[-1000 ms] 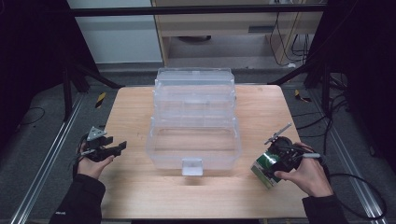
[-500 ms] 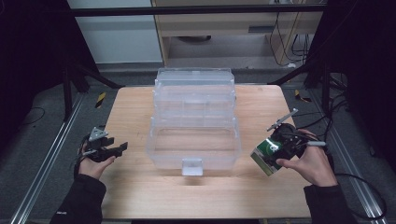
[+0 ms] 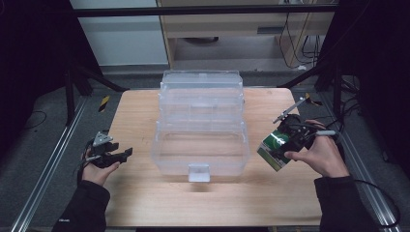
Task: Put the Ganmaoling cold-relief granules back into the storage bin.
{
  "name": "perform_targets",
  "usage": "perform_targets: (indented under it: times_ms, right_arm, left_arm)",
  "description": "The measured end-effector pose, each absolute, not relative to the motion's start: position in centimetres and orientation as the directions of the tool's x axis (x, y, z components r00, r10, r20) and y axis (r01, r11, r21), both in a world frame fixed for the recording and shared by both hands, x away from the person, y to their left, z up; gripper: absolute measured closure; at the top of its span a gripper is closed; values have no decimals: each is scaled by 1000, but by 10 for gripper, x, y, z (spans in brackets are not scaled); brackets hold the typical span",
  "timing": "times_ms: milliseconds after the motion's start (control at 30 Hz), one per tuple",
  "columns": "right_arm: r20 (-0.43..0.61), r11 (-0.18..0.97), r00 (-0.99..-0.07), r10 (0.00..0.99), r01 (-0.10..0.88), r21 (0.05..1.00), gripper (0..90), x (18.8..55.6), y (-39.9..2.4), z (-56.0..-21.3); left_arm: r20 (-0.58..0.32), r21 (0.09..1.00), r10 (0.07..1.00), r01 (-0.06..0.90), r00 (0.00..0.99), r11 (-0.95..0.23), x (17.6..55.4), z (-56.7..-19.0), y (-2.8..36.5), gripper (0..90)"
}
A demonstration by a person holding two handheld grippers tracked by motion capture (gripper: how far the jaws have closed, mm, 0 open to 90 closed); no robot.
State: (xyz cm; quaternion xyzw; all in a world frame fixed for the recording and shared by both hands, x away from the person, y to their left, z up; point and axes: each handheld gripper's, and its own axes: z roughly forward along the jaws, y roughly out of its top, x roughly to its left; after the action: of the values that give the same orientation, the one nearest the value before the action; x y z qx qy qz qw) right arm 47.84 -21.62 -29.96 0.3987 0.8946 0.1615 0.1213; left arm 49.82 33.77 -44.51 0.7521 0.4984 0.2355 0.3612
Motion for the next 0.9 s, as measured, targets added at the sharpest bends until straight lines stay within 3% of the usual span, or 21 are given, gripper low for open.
perform_targets:
  times_ms: [233, 900]
  right_arm:
    - [-90, 693, -728, 679, 596, 406, 176, 492, -206, -289]
    - [-90, 772, -835, 543, 454, 446, 177, 513, -177, -275]
  left_arm:
    - [-6, 776, 919, 582, 394, -244, 499, -446, 338, 342]
    - [-6, 774, 917, 583, 398, -248, 500, -447, 337, 340]
